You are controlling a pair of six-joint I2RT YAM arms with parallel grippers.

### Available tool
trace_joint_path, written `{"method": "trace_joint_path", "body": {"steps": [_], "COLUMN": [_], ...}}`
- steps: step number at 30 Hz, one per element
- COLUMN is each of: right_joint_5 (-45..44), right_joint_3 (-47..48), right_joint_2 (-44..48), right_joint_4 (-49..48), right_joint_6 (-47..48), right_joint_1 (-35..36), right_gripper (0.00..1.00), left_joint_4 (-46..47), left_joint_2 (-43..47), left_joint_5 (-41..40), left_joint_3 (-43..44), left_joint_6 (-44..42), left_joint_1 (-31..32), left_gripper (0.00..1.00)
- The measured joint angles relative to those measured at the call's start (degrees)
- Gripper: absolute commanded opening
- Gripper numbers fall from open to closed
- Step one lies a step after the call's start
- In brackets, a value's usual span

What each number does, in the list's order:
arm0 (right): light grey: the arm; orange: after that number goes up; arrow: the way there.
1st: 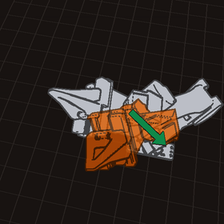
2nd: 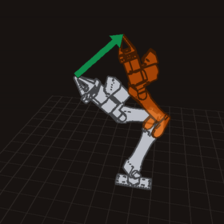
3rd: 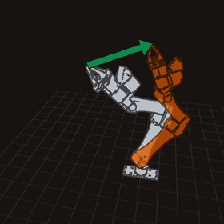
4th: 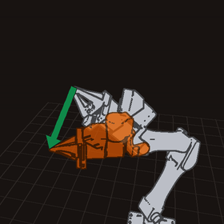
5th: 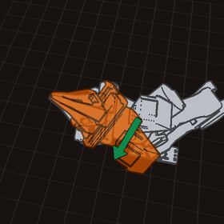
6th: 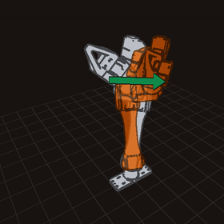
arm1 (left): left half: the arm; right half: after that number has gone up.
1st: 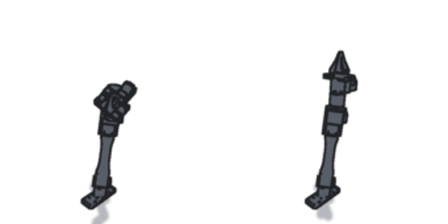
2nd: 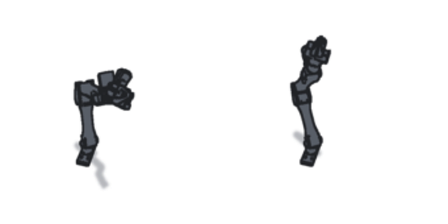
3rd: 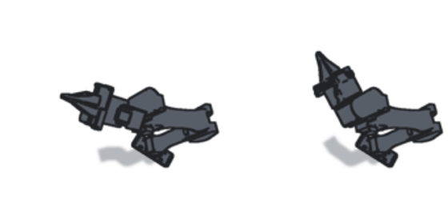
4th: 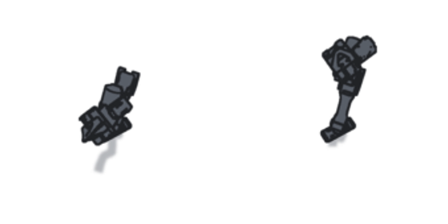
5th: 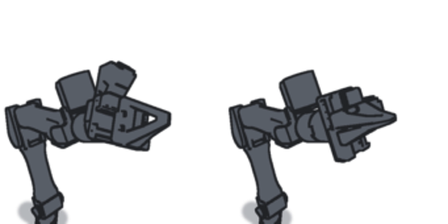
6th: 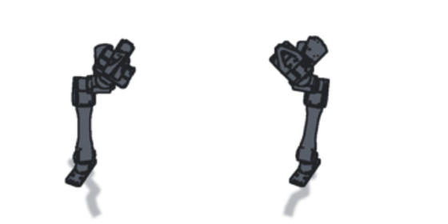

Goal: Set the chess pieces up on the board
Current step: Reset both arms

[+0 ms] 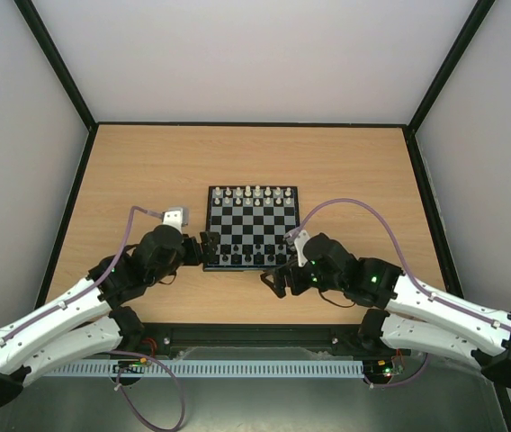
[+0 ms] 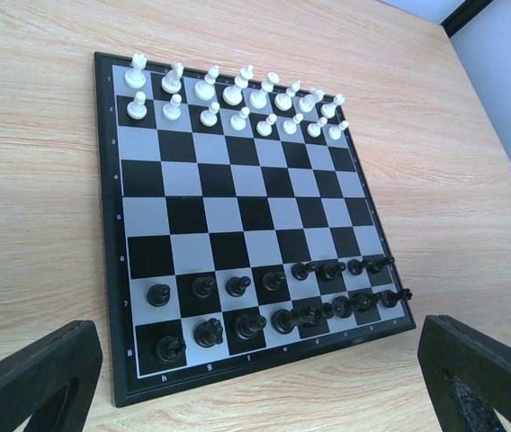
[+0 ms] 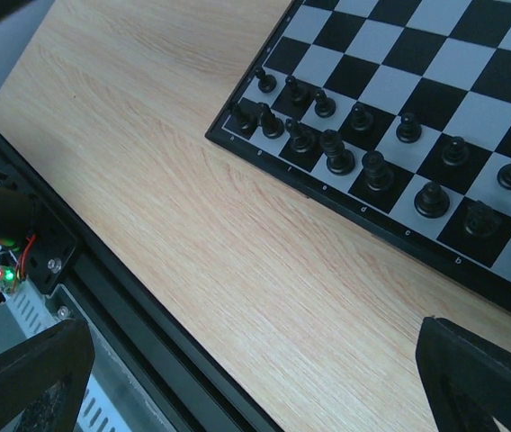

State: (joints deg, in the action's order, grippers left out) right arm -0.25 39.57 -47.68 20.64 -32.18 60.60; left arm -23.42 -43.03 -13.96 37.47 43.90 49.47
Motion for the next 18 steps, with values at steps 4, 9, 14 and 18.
{"method": "trace_joint_path", "body": {"steps": [4, 9, 14, 18], "right_joint_5": [-1.88, -4.52, -5.79, -8.15], "right_joint_3": [-0.13, -1.44, -2.89, -3.78], "right_joint_2": [1.27, 2.38, 3.1, 4.15], "right_joint_4": [-0.02, -1.42, -2.78, -3.96], "right_joint_6": [-0.09, 0.02, 0.26, 0.22], "right_joint_1": [0.0, 0.0, 0.0, 0.0], "right_gripper": [0.99, 0.99, 0.99, 0.99], "left_joint_4": [1.36, 2.82, 3.96, 4.39], "left_joint_2": [0.42, 1.16, 1.42, 2.01], "left_joint_5": [-0.15, -2.03, -3.43, -4.76], "left_joint_3": [-2.1, -4.2, -6.75, -7.98], "left_joint_6": [-0.02, 0.0, 0.0, 0.02], "left_joint_1": [0.0, 0.0, 0.0, 0.0], "left_gripper": [0.99, 0.99, 0.99, 0.99]}}
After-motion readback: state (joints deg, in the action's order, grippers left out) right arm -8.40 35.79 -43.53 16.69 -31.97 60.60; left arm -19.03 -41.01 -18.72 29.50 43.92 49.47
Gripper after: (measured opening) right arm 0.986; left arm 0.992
